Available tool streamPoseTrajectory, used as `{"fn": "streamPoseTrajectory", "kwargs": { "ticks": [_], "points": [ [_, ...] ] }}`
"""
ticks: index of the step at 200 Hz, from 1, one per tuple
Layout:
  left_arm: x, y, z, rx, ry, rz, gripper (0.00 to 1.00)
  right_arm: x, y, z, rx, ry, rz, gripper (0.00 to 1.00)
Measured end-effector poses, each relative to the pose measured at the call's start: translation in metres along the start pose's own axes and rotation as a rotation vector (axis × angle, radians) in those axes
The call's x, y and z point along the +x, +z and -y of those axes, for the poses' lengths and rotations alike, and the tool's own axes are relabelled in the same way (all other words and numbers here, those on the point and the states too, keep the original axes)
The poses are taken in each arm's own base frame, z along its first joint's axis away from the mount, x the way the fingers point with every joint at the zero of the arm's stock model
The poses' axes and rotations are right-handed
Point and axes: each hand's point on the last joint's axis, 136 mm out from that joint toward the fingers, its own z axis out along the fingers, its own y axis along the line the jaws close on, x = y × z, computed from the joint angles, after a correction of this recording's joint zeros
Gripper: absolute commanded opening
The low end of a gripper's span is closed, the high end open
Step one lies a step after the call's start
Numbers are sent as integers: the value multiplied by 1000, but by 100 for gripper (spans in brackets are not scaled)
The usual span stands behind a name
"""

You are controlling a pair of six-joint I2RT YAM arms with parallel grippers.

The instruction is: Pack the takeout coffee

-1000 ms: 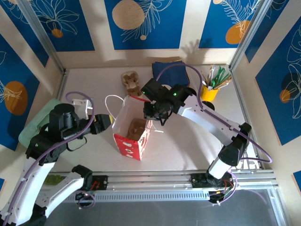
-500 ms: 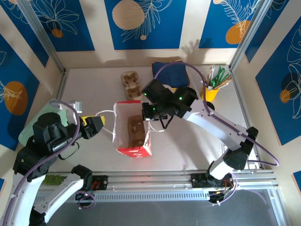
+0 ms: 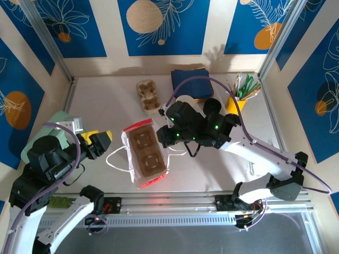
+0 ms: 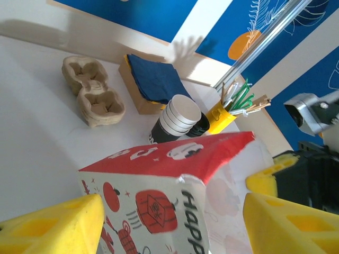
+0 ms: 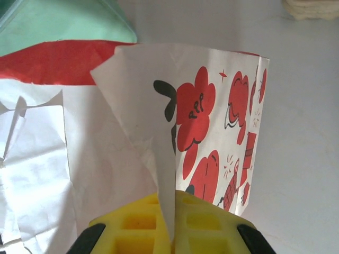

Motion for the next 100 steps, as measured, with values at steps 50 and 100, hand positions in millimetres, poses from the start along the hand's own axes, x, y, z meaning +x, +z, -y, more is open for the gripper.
{"fn": "streamPoseTrajectory", "kwargs": {
  "ticks": [50, 100],
  "points": [
    [3, 5, -6, -19, -2, -6, 70, 7, -12, -30, -98, -169, 76, 0],
    [4, 6, -6, -21, -2, -7, 71, 6, -14, -42, -123, -230, 115, 0]
  ]
}}
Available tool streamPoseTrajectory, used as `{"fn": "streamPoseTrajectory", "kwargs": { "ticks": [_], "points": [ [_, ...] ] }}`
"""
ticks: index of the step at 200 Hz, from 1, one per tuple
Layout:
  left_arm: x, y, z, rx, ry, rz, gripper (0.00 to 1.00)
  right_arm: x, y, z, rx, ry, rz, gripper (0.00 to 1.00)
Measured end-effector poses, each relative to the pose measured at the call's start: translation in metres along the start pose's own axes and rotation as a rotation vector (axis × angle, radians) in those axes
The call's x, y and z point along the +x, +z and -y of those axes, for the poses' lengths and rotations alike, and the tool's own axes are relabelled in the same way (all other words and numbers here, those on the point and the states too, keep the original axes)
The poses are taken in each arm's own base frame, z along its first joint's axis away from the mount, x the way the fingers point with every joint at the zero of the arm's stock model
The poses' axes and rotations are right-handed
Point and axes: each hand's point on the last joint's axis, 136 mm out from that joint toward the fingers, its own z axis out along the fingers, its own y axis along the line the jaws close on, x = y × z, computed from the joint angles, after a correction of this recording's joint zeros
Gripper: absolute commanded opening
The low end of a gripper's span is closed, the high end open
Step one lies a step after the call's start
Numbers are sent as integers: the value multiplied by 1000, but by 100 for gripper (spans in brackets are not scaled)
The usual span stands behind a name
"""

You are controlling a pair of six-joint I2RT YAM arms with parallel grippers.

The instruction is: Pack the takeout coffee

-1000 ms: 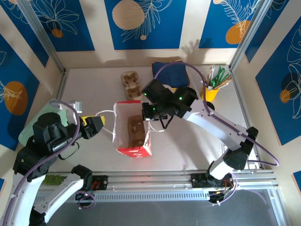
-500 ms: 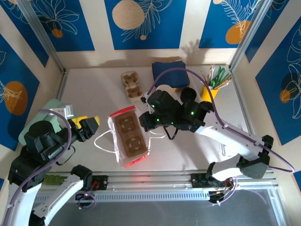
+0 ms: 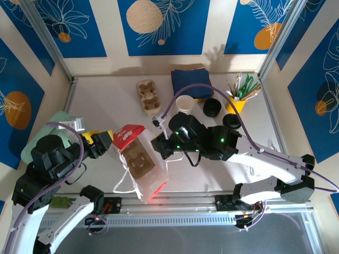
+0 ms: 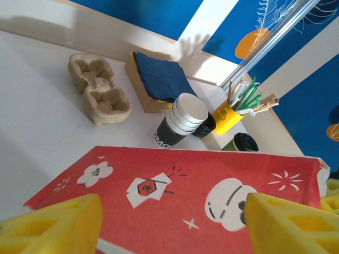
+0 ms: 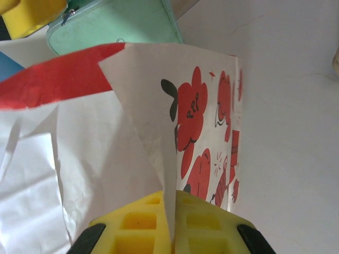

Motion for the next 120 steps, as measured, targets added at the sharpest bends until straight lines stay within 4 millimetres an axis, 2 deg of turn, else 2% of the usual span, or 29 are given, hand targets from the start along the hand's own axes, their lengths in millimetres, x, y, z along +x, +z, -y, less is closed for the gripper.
{"fn": "streamPoseTrajectory", "kwargs": {
  "ticks": [29, 53, 120],
  "points": [
    [1, 1, 0, -1, -1, -1, 71, -2, 0, 4, 19, 10, 10, 0],
    [2, 3, -1, -3, -1, -4, 71, 0, 1, 14, 49, 73, -8, 0],
    [3, 6, -3, -4, -2, -6, 71, -4, 1, 77, 132, 385, -66, 0]
  ]
}}
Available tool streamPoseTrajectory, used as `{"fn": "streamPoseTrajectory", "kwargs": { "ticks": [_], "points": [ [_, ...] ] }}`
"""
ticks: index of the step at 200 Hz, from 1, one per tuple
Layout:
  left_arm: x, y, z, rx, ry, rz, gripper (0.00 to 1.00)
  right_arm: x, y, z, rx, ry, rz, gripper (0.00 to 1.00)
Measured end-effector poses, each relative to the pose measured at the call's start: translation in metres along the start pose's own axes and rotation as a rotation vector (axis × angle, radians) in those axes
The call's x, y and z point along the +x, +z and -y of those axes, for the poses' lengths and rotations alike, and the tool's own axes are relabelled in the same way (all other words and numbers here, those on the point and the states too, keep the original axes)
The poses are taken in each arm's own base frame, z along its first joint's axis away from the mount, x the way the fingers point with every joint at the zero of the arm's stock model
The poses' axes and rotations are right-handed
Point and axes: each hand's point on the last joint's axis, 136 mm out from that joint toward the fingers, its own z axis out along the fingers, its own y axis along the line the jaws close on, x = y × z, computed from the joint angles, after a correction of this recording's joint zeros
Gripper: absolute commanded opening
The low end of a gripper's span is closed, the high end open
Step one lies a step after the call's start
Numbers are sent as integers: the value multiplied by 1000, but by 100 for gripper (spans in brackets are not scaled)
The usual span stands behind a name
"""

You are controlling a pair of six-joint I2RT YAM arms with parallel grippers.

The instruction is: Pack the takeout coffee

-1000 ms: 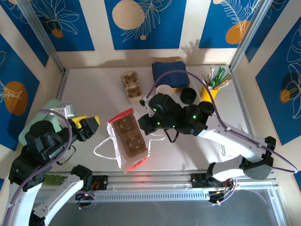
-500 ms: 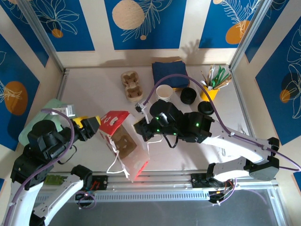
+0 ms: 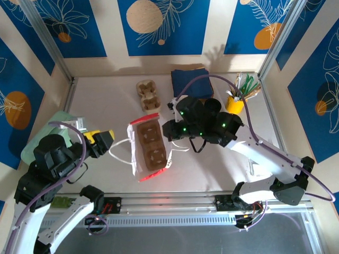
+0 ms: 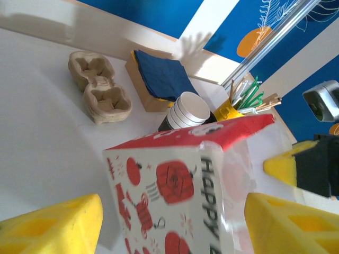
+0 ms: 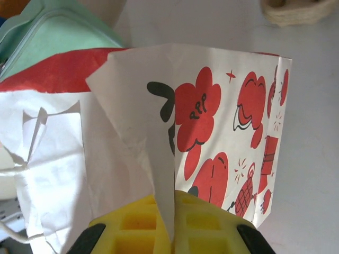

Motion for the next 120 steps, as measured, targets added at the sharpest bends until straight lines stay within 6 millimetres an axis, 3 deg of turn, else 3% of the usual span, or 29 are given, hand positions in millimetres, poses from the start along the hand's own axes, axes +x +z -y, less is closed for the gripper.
{"fn": "streamPoseTrajectory", "kwargs": {
  "ticks": [79, 120],
  "points": [
    [3, 4, -2, -3, -2, -6, 71, -17, 1, 30, -48, 196, -56, 0],
    [3, 4, -2, -3, -2, -6, 71, -24, 11, 45, -63, 261, -93, 0]
  ]
}}
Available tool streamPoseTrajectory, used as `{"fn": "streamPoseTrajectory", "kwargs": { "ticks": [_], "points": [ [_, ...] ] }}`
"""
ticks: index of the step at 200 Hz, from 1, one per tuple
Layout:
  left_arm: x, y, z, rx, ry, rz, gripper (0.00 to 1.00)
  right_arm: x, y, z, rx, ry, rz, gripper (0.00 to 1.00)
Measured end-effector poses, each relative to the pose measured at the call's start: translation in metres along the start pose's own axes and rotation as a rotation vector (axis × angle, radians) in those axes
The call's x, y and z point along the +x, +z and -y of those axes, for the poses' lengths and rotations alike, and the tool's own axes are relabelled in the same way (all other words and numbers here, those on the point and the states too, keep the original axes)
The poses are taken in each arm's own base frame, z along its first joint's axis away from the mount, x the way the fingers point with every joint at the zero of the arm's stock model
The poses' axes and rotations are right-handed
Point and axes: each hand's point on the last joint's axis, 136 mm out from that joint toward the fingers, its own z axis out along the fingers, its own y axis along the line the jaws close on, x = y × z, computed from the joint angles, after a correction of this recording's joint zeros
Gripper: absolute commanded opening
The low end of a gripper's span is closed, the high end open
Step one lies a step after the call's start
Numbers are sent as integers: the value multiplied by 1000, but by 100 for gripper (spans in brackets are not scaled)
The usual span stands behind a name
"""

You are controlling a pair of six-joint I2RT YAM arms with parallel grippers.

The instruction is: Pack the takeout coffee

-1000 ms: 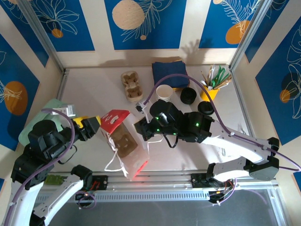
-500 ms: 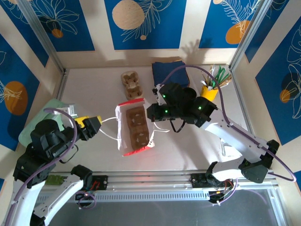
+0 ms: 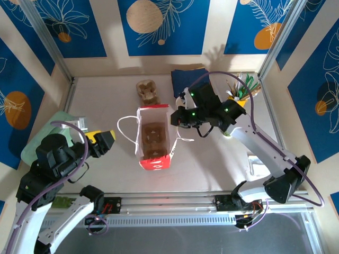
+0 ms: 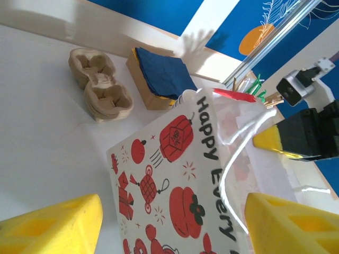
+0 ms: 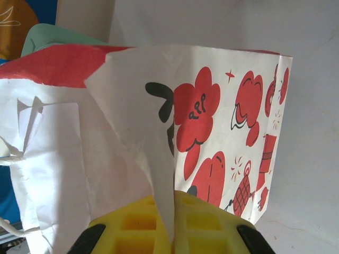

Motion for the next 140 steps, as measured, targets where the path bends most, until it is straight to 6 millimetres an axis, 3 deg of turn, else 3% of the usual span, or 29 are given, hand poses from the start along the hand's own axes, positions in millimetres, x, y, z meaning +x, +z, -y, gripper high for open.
{"fn": "streamPoseTrajectory", "kwargs": {
  "ticks": [65, 140],
  "points": [
    [1, 0, 0, -1, 0, -2, 72, -11, 26, 25, 9, 65, -75, 0],
    [0, -3, 0, 1, 1, 8, 72, -32, 29, 36, -10, 68, -70, 0]
  ]
}}
